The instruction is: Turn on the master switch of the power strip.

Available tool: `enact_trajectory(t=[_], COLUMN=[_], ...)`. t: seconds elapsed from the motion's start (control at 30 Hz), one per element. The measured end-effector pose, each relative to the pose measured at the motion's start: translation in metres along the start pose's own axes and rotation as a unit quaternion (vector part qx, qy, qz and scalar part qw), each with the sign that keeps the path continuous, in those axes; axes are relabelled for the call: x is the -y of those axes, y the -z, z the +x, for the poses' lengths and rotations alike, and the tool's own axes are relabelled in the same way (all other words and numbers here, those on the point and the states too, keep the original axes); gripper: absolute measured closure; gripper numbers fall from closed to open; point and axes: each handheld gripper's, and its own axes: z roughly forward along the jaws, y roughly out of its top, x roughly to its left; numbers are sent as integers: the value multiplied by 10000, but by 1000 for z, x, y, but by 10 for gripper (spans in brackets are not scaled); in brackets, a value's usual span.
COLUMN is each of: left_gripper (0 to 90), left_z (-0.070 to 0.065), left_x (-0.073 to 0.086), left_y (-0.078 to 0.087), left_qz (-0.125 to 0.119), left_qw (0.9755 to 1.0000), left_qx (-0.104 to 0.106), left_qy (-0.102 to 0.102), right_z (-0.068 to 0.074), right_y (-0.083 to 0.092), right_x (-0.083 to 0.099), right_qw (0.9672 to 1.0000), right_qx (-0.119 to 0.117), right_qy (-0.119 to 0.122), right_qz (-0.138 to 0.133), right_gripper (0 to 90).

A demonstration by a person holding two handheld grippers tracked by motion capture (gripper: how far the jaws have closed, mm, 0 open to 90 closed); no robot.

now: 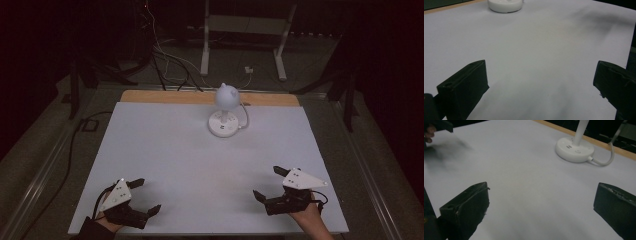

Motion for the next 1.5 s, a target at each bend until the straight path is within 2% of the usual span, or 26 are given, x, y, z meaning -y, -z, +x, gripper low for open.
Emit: enact_trajectory(t=[0.27,0.5,0.7,1.13,1.5], left_gripper=[1,1,1,1,1], left_z=[0,0,0,0,0], left_x=[0,-1,-1,-1,-1], left_y=[0,1,2,1,2], left_qz=[-19,-53,-67,-72,-77], left_qw=[10000,10000,10000,10000,10000], left_qx=[8,15,19,28,38], left_qy=[-10,15,34,36,29], right_z=[-6,-12,-15,-29,-39], right_y=[-1,-3,-6,-24,-43], right_x=[-21,-34,-42,-60,-72], right_qw=[9999,9997,9997,9993,9992], right_qx=[65,148,125,251,356], right_qy=[34,39,35,-9,-1], right_qz=[-96,-205,-223,-264,-197], right_gripper=[0,11,10,10,10])
